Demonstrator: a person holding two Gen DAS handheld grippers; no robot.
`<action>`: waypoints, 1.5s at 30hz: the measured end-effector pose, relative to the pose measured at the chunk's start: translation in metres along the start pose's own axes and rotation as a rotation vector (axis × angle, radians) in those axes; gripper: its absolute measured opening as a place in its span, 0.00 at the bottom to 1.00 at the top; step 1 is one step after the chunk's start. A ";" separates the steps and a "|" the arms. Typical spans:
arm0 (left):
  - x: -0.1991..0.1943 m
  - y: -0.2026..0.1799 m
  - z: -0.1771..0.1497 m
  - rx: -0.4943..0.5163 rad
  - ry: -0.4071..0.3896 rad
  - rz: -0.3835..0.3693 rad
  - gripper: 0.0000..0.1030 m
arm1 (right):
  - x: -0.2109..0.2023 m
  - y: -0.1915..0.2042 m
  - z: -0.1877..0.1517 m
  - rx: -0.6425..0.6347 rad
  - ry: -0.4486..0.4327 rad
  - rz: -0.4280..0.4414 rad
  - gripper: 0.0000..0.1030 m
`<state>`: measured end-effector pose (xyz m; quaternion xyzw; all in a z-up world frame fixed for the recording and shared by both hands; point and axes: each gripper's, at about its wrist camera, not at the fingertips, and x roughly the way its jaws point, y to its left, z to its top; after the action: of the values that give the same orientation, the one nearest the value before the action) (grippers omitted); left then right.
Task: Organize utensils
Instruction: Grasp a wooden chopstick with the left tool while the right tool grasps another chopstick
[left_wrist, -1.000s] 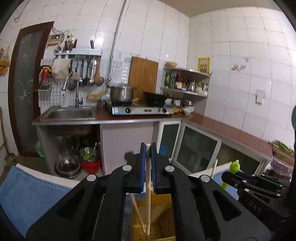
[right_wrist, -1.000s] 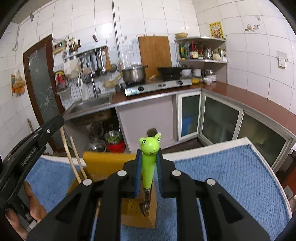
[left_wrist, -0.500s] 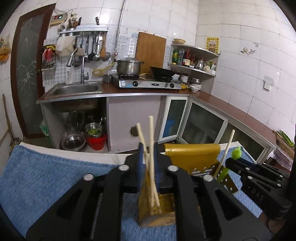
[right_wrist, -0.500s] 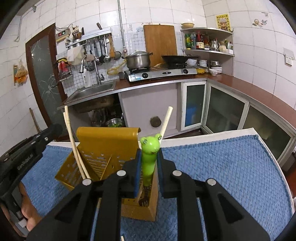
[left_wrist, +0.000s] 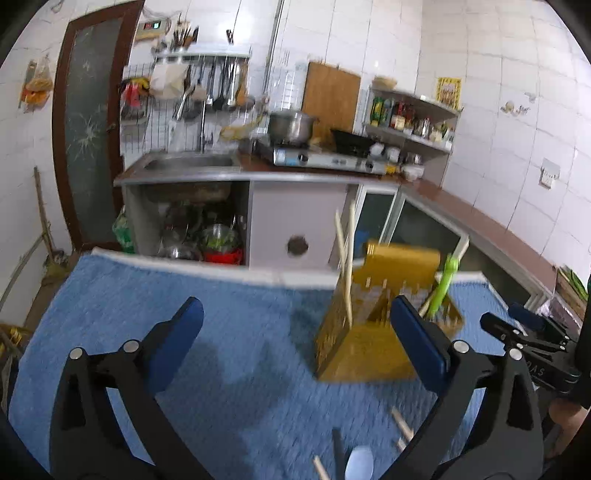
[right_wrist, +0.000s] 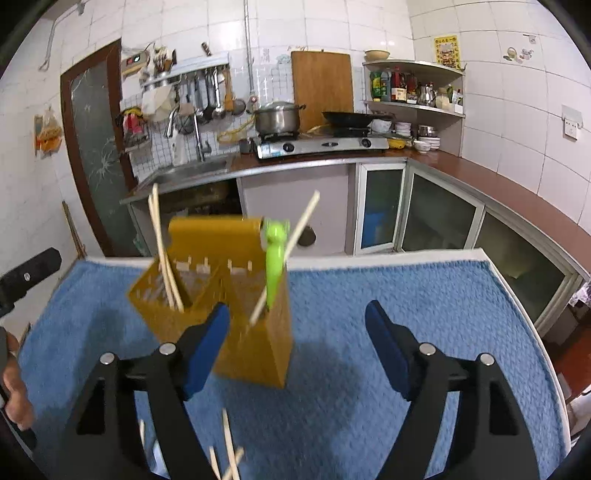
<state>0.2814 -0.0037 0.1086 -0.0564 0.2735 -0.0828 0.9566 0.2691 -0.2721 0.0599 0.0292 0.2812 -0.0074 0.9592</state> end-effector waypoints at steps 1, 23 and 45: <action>-0.001 0.003 -0.007 -0.007 0.021 -0.003 0.95 | -0.001 0.000 -0.005 -0.001 0.005 -0.004 0.73; 0.025 0.015 -0.136 -0.044 0.303 0.045 0.95 | 0.012 0.000 -0.115 -0.019 0.106 -0.001 0.73; 0.037 -0.015 -0.158 0.026 0.429 0.032 0.44 | 0.040 0.037 -0.123 -0.102 0.257 0.088 0.44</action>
<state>0.2263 -0.0354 -0.0420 -0.0209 0.4708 -0.0811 0.8782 0.2377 -0.2275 -0.0635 -0.0065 0.4002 0.0528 0.9149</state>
